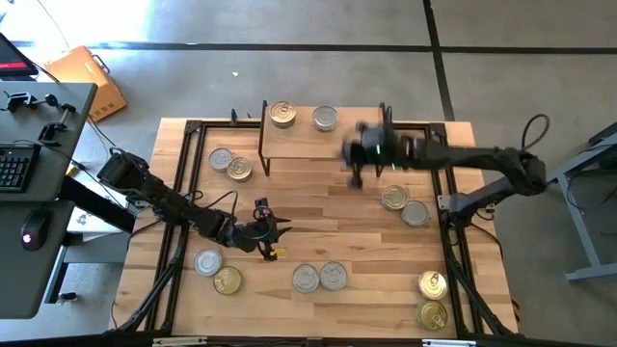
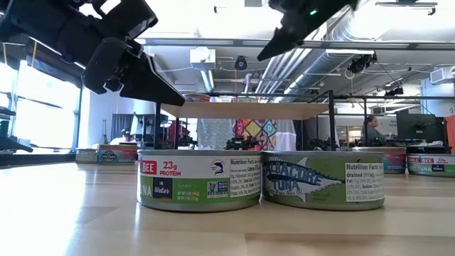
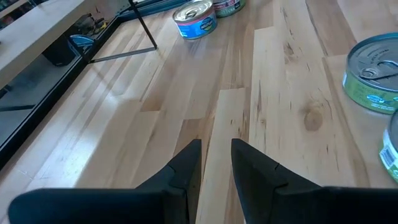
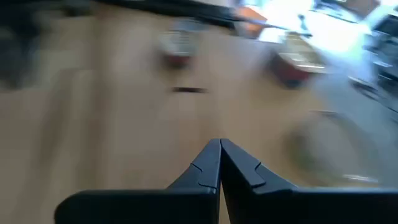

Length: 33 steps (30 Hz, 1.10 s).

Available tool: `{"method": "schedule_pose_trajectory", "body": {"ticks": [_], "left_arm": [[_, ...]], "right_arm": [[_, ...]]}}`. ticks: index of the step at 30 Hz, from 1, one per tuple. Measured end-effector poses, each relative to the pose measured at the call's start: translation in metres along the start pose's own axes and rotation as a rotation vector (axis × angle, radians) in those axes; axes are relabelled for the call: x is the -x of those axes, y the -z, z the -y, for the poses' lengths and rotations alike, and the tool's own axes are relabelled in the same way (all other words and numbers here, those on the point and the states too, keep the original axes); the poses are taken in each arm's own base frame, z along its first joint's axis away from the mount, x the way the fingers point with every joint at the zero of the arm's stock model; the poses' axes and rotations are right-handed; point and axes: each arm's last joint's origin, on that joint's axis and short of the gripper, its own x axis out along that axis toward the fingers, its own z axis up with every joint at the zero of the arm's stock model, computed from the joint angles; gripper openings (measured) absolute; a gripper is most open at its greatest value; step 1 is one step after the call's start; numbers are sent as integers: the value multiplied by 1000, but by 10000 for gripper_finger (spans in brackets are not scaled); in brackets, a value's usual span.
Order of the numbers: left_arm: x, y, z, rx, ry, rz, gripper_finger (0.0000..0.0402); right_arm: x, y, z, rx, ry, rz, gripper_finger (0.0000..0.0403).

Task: Stack canned seafood by type on shelf
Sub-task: Put the green tuna can on the shelf

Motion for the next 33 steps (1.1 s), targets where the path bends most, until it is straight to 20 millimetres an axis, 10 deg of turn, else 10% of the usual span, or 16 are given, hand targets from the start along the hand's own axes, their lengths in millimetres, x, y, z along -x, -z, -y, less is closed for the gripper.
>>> {"method": "schedule_pose_trajectory", "body": {"ticks": [9, 19, 33], "left_arm": [[0, -2, 0, 17, 2, 22, 78], [1, -9, 0, 63, 5, 76, 78], [1, -12, 3, 83, 97, 98, 78]], "right_arm": [[33, 52, -134, 2, -107, 38, 0], [74, 80, -199, -159, -208, 29, 26], [16, 98, -279, 17, -403, 121, 225]]}}
